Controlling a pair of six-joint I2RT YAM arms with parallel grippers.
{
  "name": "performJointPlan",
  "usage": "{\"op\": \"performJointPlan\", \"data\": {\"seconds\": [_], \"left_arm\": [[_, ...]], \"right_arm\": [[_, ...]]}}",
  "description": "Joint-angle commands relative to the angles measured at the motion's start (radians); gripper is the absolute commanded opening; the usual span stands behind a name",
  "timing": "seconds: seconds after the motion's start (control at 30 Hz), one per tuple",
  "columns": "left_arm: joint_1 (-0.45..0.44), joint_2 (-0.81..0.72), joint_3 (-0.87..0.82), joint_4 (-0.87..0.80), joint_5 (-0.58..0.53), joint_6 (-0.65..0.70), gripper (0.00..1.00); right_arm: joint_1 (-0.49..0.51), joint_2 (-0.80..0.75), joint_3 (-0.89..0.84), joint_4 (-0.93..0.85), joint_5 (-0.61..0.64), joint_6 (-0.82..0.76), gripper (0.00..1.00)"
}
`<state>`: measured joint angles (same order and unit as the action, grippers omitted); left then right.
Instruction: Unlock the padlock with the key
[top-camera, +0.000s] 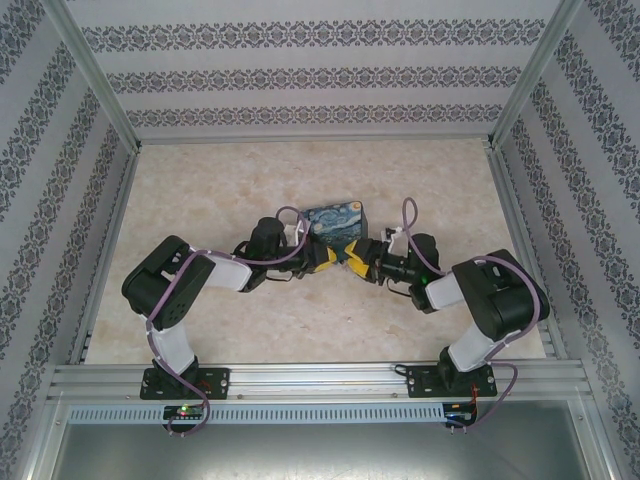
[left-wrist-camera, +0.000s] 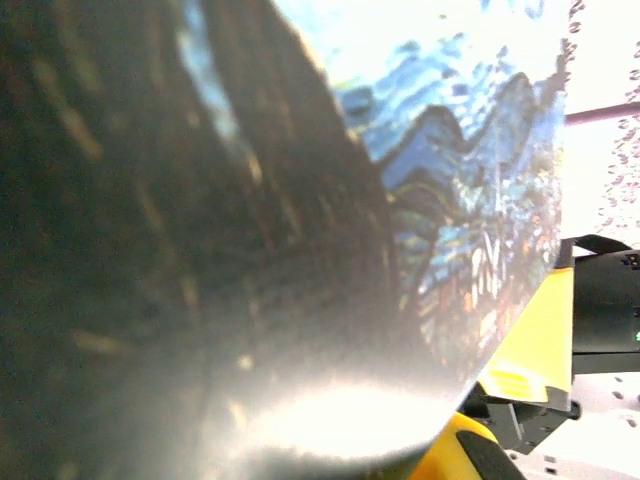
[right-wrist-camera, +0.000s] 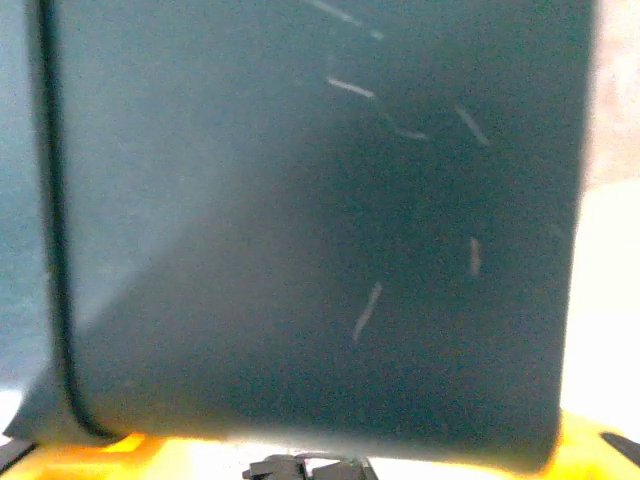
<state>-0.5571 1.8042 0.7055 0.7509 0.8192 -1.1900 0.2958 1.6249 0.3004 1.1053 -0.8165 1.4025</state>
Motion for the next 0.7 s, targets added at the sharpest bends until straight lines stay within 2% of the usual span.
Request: {"op": "performJointPlan", "data": {"seconds": [0.0, 0.13, 0.3, 0.4, 0.53, 0.67], "left_arm": [[0.000, 0.015, 0.022, -0.100, 0.048, 0.116, 0.00], [0.011, 0.044, 0.046, -0.186, 0.066, 0.196, 0.00], [0.012, 0.039, 0.106, -0.396, 0.056, 0.333, 0.00], [0.013, 0.025, 0.120, -0.439, 0.048, 0.343, 0.00], [0.012, 0.014, 0.128, -0.463, 0.037, 0.325, 0.00], [0.012, 0.021, 0.158, -0.525, 0.019, 0.325, 0.00]], "right_arm": [[-0.012, -0.045, -0.045, -0.025, 0.046, -0.064, 0.59], [-0.003, -0.117, -0.070, -0.104, 0.072, -0.095, 0.60], [0.040, -0.246, -0.063, -0.282, 0.120, -0.161, 0.60], [0.090, -0.372, -0.029, -0.512, 0.184, -0.286, 0.60], [0.174, -0.563, 0.091, -0.969, 0.371, -0.577, 0.61], [0.206, -0.637, 0.117, -1.101, 0.480, -0.713, 0.61]]}}
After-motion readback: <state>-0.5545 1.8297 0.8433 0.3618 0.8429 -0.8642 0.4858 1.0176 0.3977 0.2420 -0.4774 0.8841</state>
